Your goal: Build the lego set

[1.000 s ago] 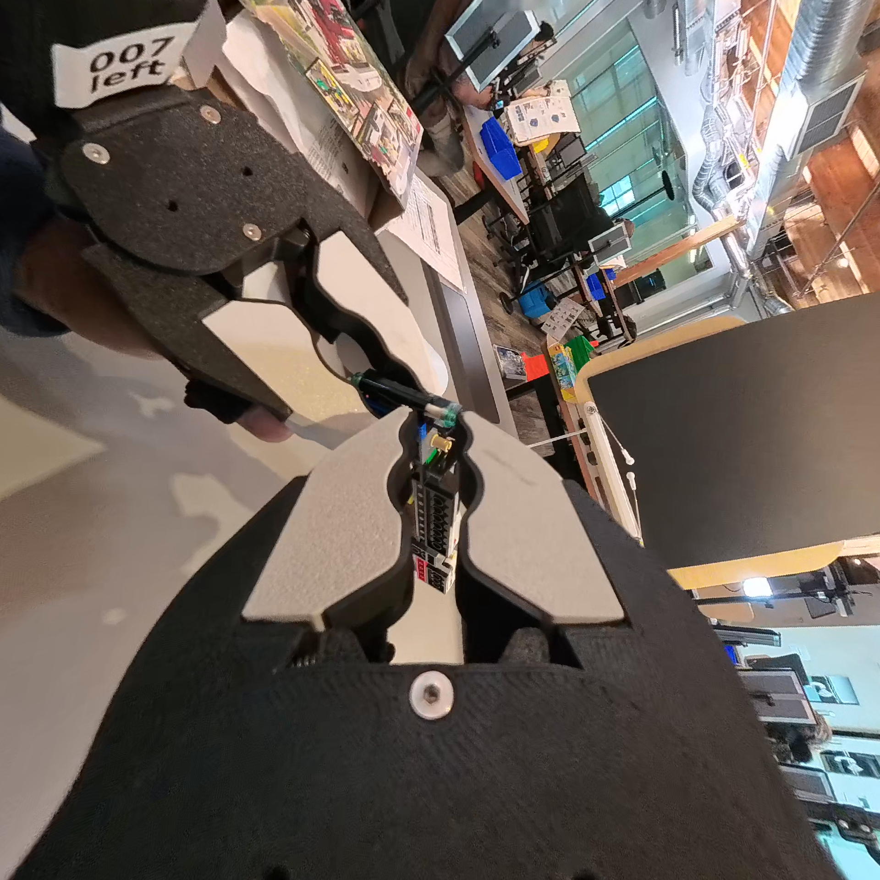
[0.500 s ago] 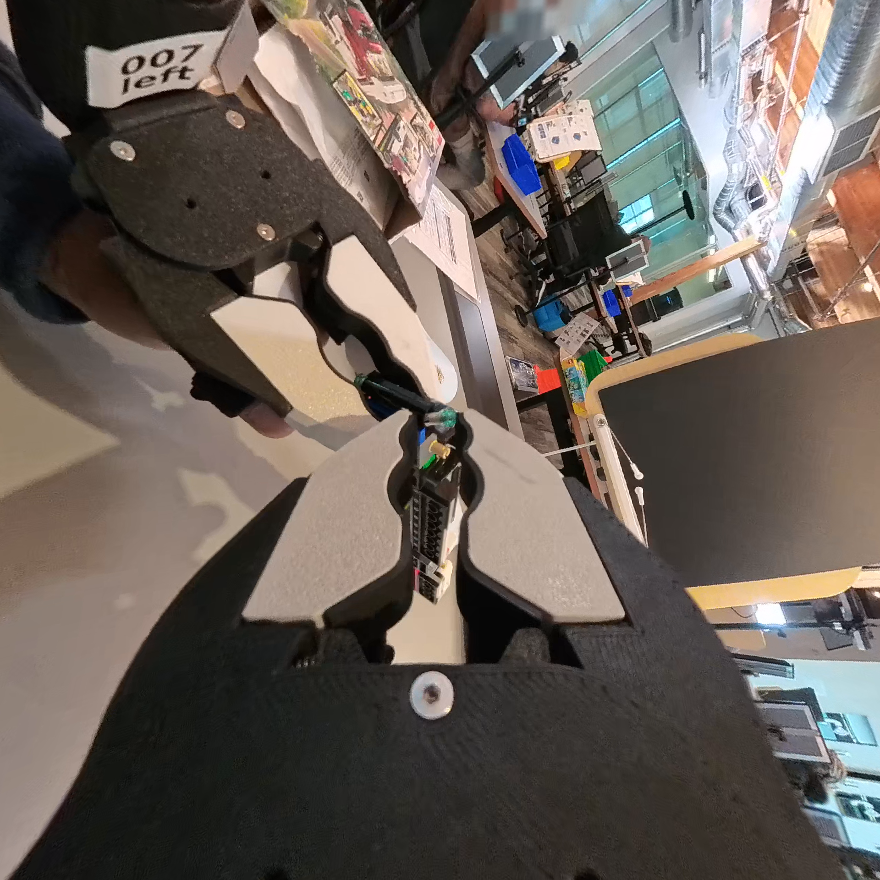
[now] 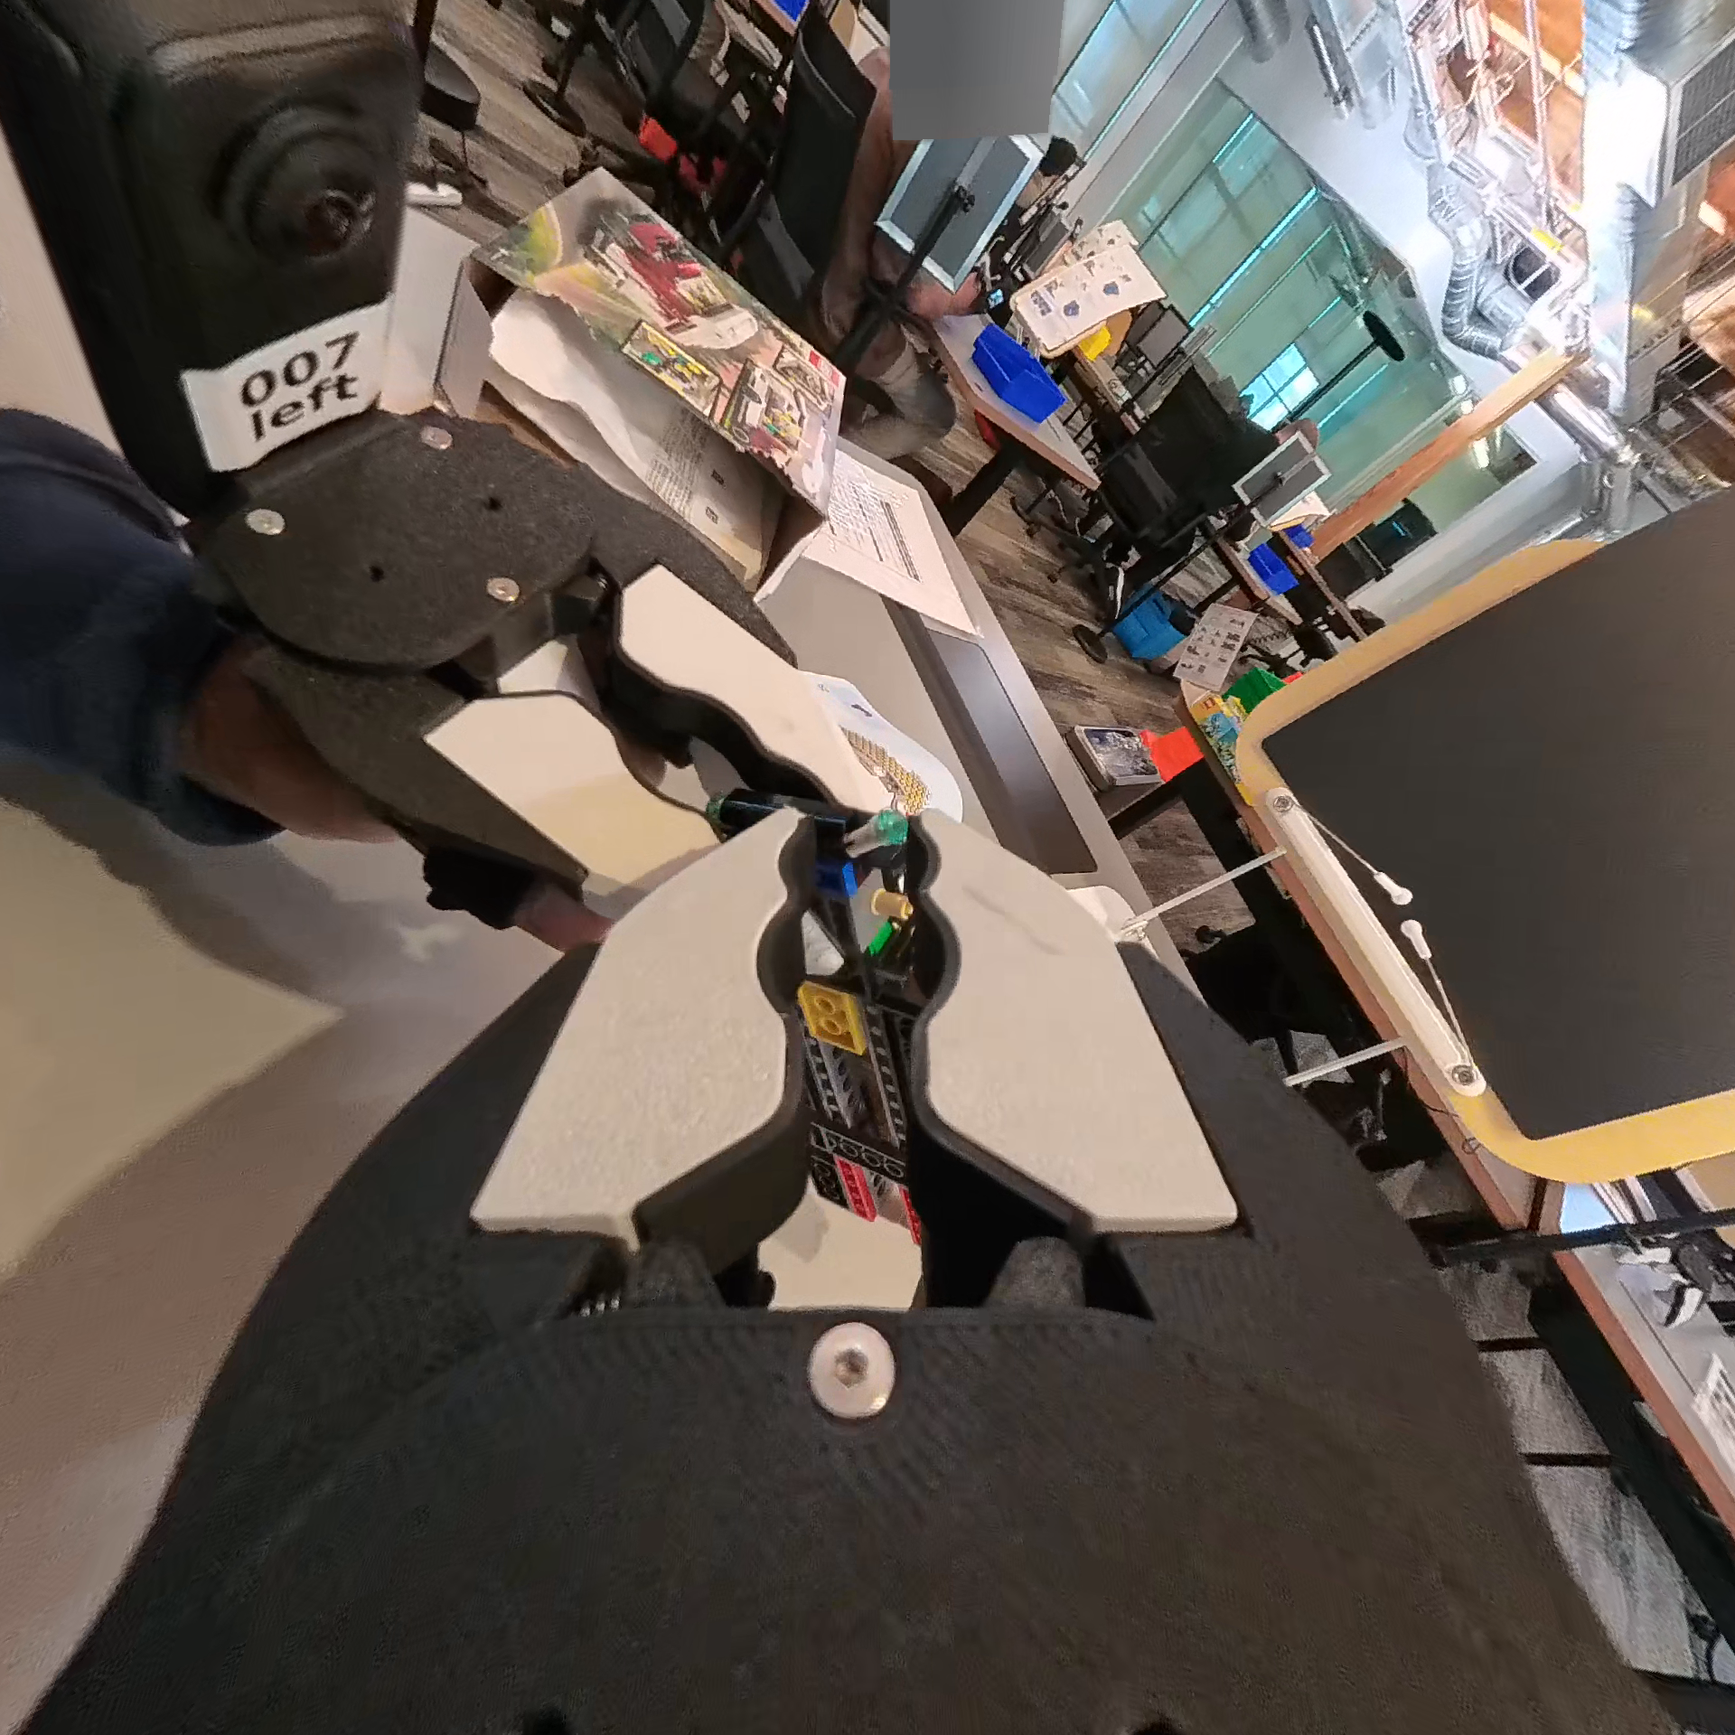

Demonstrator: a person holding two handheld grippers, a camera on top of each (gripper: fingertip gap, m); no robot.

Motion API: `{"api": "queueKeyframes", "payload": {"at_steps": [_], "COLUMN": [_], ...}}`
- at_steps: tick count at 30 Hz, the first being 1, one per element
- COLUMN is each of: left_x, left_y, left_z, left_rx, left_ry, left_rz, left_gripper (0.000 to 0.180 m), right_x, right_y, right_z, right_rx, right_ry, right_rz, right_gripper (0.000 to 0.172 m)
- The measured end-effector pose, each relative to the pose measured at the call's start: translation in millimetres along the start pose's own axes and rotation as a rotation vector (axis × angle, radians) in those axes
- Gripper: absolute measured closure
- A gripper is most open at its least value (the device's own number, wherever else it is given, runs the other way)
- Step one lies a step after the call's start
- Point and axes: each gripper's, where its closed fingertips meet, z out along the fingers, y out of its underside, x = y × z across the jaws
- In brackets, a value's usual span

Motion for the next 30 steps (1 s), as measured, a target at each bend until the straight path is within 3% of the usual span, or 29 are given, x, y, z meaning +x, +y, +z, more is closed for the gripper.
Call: {"api": "queueKeyframes", "payload": {"at_steps": [13, 30], "left_x": [6, 11], "left_y": [0, 2], "left_z": [2, 3], "left_rx": [0.019, 0.016], "left_ry": [0.095, 0.162], "left_rz": [-0.155, -0.239], "left_gripper": [0.158, 0.159], "right_x": [2, 2], "right_y": [6, 8], "right_z": [-1, -2], "right_rx": [-0.012, -0.012], "right_ry": [-0.053, -0.089], "right_rz": [0.024, 0.019], "right_gripper": [0.152, 0.152]}}
